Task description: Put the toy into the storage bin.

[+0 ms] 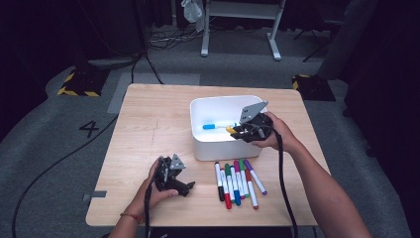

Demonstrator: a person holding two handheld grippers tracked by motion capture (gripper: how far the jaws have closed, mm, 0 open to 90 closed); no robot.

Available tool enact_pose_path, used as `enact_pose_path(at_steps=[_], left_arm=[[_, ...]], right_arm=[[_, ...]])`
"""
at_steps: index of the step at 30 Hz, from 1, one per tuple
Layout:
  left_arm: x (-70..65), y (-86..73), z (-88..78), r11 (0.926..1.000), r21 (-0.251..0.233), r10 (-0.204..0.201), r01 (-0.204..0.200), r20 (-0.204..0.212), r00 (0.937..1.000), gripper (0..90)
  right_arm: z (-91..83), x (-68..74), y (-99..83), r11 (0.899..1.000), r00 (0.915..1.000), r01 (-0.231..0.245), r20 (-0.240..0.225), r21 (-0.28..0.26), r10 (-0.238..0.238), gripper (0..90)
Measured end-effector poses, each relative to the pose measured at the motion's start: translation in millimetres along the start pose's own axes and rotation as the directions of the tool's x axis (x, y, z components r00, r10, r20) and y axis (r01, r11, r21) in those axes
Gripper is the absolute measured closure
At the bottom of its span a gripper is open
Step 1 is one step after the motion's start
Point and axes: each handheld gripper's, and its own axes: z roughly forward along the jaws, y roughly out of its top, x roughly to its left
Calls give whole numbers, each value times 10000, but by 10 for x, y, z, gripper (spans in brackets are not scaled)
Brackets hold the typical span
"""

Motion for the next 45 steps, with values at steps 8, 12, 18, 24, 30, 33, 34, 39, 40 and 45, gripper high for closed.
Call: enact_pose_path(at_steps=[8,12,18,24,30,33,34,39,40,45], left_arm=[[0,0,-1,10000,7,3,-3,-6,10000,0],[0,0,-1,10000,8,1,-1,-4,10000,0],[0,0,0,10000,2,4,-4,-3,10000,0],[0,0,0,10000,5,3,-3,-4,10000,0],[-1,0,0,10000,2,-1,1,-2,10000,0],[-1,0,0,10000,4,0,0,-3,10000,0],[-1,0,0,10000,4,-1,1,-4,10000,0],[0,0,0,10000,5,3,-3,-2,10000,0],[0,0,0,10000,3,3,-3,-5,10000,0],[-1,0,0,10000,0,0,0,-3,10000,0]], right_arm=[[56,-16,-27,9996,9996,-275,-102,98,276,722],[61,-26,-45,9991,9990,-424,-124,5,424,705],[29,-33,-65,9980,9984,-570,5,-279,570,666],[-125,-34,-98,9903,9948,-922,346,-1039,962,614],[-396,-16,-194,9718,9855,-1399,690,-1899,1553,569],[-558,-13,-288,9575,9780,-1679,826,-2345,1917,555],[-612,-5,-321,9559,9764,-1689,919,-2403,1956,552],[-849,72,-503,9490,9706,-1684,1232,-2664,2068,535],[-888,97,-549,9469,9682,-1749,1274,-2699,2151,533],[-1021,264,-804,9352,9611,-1900,1379,-2989,2394,509]])
